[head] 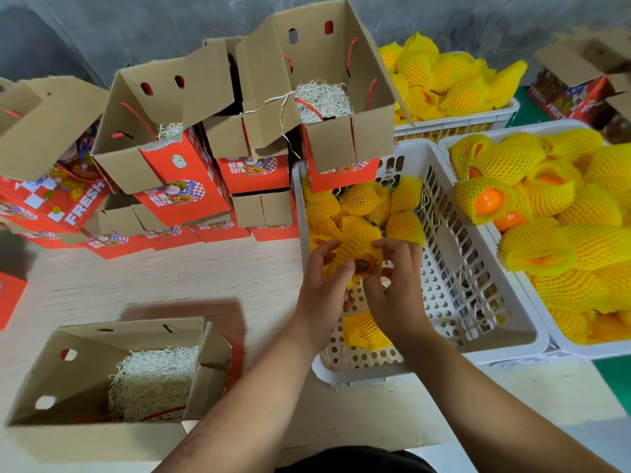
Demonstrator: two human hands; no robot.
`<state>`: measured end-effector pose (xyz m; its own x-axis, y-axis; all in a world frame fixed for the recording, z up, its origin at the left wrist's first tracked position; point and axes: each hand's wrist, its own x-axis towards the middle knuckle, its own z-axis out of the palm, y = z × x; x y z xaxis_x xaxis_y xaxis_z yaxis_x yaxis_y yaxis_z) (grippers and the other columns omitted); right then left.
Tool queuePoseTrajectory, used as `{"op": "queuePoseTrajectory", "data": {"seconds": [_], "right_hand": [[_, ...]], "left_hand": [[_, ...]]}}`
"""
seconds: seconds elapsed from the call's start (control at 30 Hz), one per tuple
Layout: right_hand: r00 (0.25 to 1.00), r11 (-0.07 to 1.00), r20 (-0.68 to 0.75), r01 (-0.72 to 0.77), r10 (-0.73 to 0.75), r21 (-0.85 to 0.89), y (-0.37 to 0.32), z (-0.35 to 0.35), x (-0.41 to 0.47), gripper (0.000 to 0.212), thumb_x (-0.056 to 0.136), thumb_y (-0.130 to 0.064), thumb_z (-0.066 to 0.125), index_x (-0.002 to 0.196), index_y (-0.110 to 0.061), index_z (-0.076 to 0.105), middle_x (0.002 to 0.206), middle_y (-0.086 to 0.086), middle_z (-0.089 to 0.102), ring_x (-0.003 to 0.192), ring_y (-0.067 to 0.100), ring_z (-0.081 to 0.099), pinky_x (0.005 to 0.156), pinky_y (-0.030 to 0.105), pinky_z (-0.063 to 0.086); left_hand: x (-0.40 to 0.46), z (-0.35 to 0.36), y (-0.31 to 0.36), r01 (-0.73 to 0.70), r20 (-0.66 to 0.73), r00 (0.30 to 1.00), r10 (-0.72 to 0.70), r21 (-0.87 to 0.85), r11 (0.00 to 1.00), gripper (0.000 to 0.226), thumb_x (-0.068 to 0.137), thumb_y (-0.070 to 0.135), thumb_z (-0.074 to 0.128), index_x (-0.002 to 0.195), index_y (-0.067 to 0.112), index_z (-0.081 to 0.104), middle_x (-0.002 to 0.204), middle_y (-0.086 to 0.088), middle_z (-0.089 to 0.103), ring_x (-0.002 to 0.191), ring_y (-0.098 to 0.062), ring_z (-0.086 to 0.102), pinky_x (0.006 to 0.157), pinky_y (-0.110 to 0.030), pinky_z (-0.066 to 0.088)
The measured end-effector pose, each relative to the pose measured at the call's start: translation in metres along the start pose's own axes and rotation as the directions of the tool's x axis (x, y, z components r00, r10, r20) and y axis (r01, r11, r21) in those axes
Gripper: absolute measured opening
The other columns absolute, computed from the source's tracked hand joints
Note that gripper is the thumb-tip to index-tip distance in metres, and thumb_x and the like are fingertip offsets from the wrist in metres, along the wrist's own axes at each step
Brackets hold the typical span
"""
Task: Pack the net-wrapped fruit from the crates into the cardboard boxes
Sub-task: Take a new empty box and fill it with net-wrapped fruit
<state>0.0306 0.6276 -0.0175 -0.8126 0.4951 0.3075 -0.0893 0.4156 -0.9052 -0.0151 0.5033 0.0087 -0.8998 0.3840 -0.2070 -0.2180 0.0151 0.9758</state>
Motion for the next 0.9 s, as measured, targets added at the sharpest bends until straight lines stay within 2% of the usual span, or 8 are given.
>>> {"op": "queuePoseTrajectory", "data": {"seconds": [0.13, 0.2, 0.3, 0.47, 0.6, 0.67, 0.8, 0.9], "right_hand": [[0.988, 0.983, -0.012, -0.153, 0.155, 0.099, -0.001, -0.006, 0.005, 0.046, 0.085, -0.020, 0.061, 0.131, -0.025, 0.056, 0.116, -0.013, 0.041, 0.104, 0.004, 0.053, 0.080, 0.018, 0.051], [0.982, 0.977, 0.041, -0.189, 0.186, 0.094, 0.001, -0.006, 0.005, 0.054, 0.086, -0.027, 0.067, 0.139, -0.025, 0.054, 0.119, -0.009, 0.039, 0.106, 0.007, 0.054, 0.087, 0.016, 0.051], [0.972, 0.973, 0.076, -0.225, 0.221, 0.056, 0.004, -0.004, 0.005, 0.055, 0.088, -0.027, 0.079, 0.137, -0.026, 0.056, 0.122, -0.005, 0.039, 0.109, 0.016, 0.057, 0.091, 0.031, 0.056], [0.932, 0.888, 0.104, -0.362, 0.346, 0.283, 0.007, -0.007, 0.008, 0.050, 0.077, -0.034, 0.076, 0.123, -0.028, 0.058, 0.116, 0.009, 0.055, 0.102, 0.020, 0.060, 0.086, 0.042, 0.057], [0.881, 0.689, 0.313, -0.473, 0.356, 0.548, 0.009, -0.010, 0.011, 0.035, 0.083, -0.019, 0.063, 0.118, -0.016, 0.063, 0.098, 0.031, 0.056, 0.088, 0.032, 0.052, 0.077, 0.052, 0.044], [0.861, 0.678, 0.382, -0.502, 0.335, 0.537, 0.009, -0.010, 0.013, 0.033, 0.088, -0.022, 0.062, 0.119, -0.012, 0.065, 0.106, 0.034, 0.060, 0.091, 0.037, 0.059, 0.077, 0.053, 0.049], [0.809, 0.517, 0.333, -0.572, 0.485, 0.637, 0.014, -0.009, 0.023, 0.032, 0.093, -0.029, 0.049, 0.115, -0.017, 0.069, 0.100, 0.017, 0.068, 0.082, 0.029, 0.066, 0.064, 0.040, 0.057], [0.832, 0.869, 0.254, -0.484, 0.492, -0.098, 0.028, -0.004, 0.026, 0.031, 0.093, -0.018, 0.056, 0.124, -0.026, 0.056, 0.122, 0.010, 0.063, 0.092, 0.024, 0.065, 0.070, 0.034, 0.059]], "left_hand": [[0.000, 0.008, -0.002, -0.041, -0.030, 0.999, 0.046, 0.149, 0.988, 0.036, 0.107, 0.034, 0.055, 0.143, 0.037, 0.051, 0.138, 0.010, 0.057, 0.122, -0.011, 0.061, 0.095, -0.037, 0.059], [-0.001, 0.011, 0.000, -0.048, -0.064, 0.996, 0.055, 0.112, 0.993, 0.032, 0.107, 0.033, 0.056, 0.138, 0.031, 0.055, 0.130, 0.013, 0.063, 0.119, -0.009, 0.064, 0.099, -0.045, 0.058], [-0.004, 0.009, 0.000, -0.086, -0.103, 0.990, 0.099, 0.125, 0.988, 0.026, 0.109, 0.031, 0.051, 0.132, 0.031, 0.062, 0.114, 0.013, 0.070, 0.102, -0.008, 0.068, 0.089, -0.044, 0.060], [-0.015, 0.009, -0.003, -0.297, 0.050, 0.953, 0.298, 0.334, 0.894, 0.036, 0.103, 0.038, 0.055, 0.137, 0.029, 0.066, 0.136, 0.008, 0.047, 0.129, -0.002, 0.048, 0.107, -0.029, 0.046], [-0.011, -0.005, 0.003, -0.442, 0.244, 0.887, 0.393, 0.697, 0.565, 0.071, 0.088, 0.039, 0.057, 0.156, 0.038, 0.039, 0.163, 0.012, 0.031, 0.152, -0.017, 0.024, 0.121, -0.038, 0.021], [-0.004, -0.010, 0.004, -0.501, 0.336, 0.855, 0.395, 0.733, 0.461, 0.079, 0.091, 0.034, 0.070, 0.160, 0.027, 0.033, 0.163, 0.002, 0.034, 0.150, -0.018, 0.029, 0.119, -0.044, 0.029], [-0.001, -0.011, 0.009, -0.269, 0.079, 0.954, 0.290, 0.651, 0.709, 0.077, 0.084, 0.060, 0.076, 0.151, 0.040, 0.042, 0.138, 0.011, 0.056, 0.125, -0.007, 0.053, 0.101, -0.035, 0.051], [-0.006, -0.016, 0.010, -0.136, -0.126, 0.968, 0.219, 0.471, 0.871, 0.037, 0.078, 0.072, 0.070, 0.109, 0.054, 0.062, 0.102, 0.019, 0.069, 0.094, -0.001, 0.067, 0.079, -0.041, 0.062]]}}
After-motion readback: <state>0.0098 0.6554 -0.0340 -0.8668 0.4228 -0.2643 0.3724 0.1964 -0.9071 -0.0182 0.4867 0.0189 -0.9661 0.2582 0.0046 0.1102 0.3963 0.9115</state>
